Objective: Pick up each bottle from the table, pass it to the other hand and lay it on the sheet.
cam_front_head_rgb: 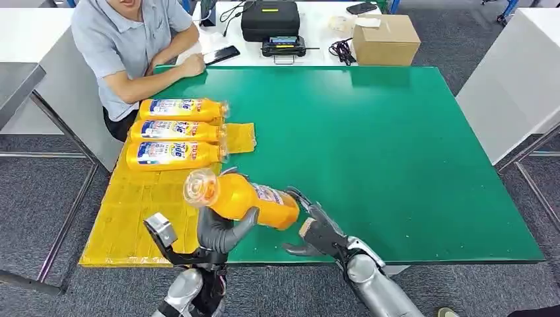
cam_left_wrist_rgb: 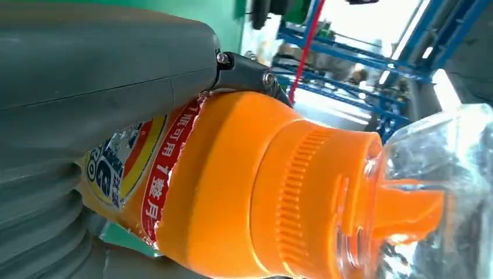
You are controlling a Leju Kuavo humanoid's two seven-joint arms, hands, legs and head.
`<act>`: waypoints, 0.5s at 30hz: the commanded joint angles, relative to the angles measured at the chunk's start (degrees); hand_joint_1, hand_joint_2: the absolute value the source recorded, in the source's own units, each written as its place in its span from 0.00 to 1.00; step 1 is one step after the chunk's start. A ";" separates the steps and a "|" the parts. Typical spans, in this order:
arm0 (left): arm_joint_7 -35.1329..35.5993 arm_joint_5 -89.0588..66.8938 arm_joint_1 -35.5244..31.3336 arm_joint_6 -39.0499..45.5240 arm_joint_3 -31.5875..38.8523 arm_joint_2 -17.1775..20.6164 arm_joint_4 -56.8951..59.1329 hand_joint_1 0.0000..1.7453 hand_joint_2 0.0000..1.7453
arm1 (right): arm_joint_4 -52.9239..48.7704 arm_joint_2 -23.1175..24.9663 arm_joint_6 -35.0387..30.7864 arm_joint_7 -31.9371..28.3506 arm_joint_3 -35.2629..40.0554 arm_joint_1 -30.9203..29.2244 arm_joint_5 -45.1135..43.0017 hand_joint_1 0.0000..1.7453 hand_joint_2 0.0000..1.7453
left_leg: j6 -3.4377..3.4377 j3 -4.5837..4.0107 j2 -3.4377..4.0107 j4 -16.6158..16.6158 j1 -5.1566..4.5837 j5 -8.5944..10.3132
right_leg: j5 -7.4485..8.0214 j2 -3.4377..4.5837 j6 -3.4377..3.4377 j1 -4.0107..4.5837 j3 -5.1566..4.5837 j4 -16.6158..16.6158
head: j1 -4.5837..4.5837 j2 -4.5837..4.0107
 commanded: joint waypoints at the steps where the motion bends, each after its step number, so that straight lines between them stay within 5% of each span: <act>1: -1.17 -6.78 0.34 4.63 1.31 2.27 -4.26 1.00 1.00 | 0.37 0.26 -1.55 0.21 -2.22 0.78 1.54 0.00 1.00 | -0.13 0.07 0.08 0.00 0.09 -0.02 | 0.01 0.04 -0.17 0.10 0.07 -0.03 | 0.02 0.00; 10: -0.74 -41.45 0.27 27.21 3.92 4.64 -5.78 1.00 1.00 | -4.28 1.13 -4.69 -0.58 -6.54 4.32 3.56 0.00 1.00 | -0.15 0.11 0.11 -0.02 0.10 -0.04 | 0.00 0.07 -0.19 0.11 0.10 -0.04 | 0.02 0.00; 15: 4.14 -62.54 0.33 30.75 10.23 3.27 -4.04 1.00 1.00 | -4.81 1.57 -5.01 -0.45 -8.33 4.82 3.77 0.00 1.00 | -0.16 0.11 0.17 -0.01 0.10 -0.04 | 0.01 0.13 -0.20 0.11 0.07 -0.01 | 0.00 0.00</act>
